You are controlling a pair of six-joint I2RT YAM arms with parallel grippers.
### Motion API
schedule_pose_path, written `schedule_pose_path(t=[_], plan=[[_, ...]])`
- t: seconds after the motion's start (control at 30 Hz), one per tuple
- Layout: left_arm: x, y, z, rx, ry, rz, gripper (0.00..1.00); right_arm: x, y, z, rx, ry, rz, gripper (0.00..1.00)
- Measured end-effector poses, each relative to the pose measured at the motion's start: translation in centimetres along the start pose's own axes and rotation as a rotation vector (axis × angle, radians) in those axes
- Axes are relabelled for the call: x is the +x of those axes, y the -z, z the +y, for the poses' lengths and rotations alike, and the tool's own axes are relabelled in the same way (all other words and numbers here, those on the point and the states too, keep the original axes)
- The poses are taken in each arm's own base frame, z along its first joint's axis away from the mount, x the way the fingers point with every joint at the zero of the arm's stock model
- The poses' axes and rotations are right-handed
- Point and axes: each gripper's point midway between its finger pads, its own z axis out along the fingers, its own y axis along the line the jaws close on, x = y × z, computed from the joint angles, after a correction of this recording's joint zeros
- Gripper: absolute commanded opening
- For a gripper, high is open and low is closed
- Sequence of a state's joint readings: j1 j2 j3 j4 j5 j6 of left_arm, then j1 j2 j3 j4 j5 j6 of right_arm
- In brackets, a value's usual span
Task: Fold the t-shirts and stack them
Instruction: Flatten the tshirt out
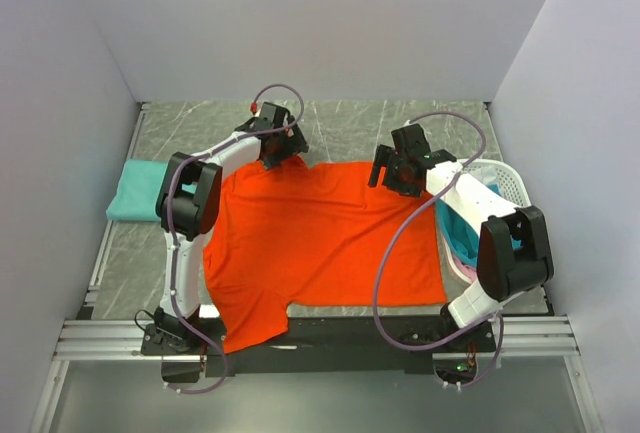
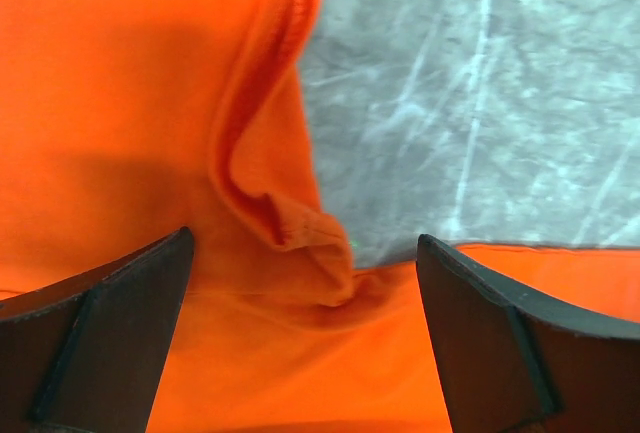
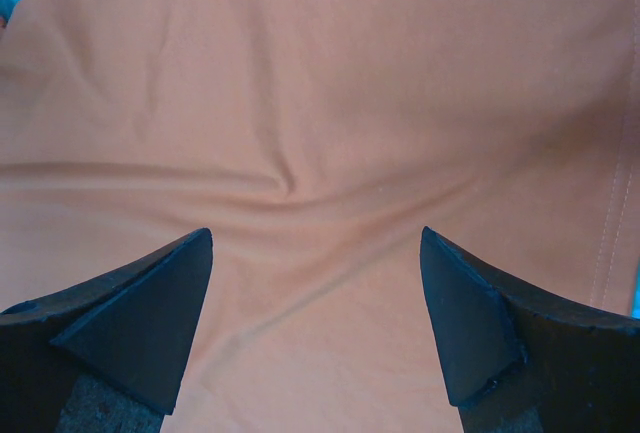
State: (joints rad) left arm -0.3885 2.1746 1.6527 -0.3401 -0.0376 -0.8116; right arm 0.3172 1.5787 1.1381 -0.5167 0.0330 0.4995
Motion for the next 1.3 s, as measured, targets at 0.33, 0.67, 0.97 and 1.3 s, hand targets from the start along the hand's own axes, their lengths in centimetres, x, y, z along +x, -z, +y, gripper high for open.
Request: schedule_pose_path(t=[0.33,0.67,0.97,1.3], plan=[[-0.7,0.0,-1.5,0.059,0.025,-0.024,0.99,-0.1,0.0,-0.1,0.002,-0.001,-0.003,0.9],[-3.0,-3.6,-5.6,0.177,0.018,-0.045,0.99,-0.1,0.0,-0.1,0.005,-0.001,-0.004,0.9],[-4.9,-5.0,-7.7,0.222,0.003,-0.088,0.99,-0.4,0.0,-0.5,0.011,-0.012,-0.008,0.9],[-5.5,-0.5,-5.9,0.158,-0.067,-0.14,1.0,-1.4,0.0,-0.4,0.004,-0.016,-0.02,0.9]])
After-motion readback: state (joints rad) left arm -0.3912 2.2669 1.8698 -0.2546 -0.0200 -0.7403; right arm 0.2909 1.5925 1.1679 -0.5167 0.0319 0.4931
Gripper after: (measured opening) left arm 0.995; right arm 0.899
